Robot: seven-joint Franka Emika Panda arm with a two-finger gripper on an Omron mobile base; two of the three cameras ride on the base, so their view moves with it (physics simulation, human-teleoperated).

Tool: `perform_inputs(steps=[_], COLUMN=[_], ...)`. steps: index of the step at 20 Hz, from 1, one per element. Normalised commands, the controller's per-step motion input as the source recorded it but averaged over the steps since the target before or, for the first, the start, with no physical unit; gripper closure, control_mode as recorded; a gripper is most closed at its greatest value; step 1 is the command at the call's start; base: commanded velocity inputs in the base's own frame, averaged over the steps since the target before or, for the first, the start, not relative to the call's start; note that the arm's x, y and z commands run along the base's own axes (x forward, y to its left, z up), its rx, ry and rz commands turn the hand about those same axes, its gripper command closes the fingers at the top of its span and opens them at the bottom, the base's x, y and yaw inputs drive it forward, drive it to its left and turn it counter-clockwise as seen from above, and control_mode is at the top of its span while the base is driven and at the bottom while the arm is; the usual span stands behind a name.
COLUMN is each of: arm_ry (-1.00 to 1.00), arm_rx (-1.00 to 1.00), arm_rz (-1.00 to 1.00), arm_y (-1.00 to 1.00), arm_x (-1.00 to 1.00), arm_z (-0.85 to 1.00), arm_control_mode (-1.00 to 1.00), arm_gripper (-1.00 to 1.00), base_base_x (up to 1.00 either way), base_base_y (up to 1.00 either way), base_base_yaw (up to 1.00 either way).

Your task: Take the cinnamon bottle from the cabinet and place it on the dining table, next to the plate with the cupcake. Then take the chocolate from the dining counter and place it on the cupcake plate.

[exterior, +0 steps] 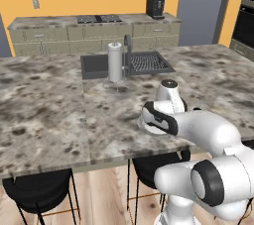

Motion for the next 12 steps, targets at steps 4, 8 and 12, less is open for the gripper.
perform_inputs(steps=[4, 8, 12], arm_ry=[0.04, 0.09, 0.07], arm_rx=[-0.03, -0.09, -0.08], arm_rz=[0.09, 0.12, 0.09], arm_y=[-0.4, -0.03, 0.03], arm_x=[0.37, 0.28, 0.09], arm_z=[-0.09, -0.27, -0.2], arm_control_mode=[-1.0, -1.0, -1.0], arm_gripper=[1.0, 1.0, 1.0], base_base_x=[0.0, 0.0, 0.0], base_base_y=[0.0, 0.0, 0.0], base_base_yaw=[0.0, 0.0, 0.0])
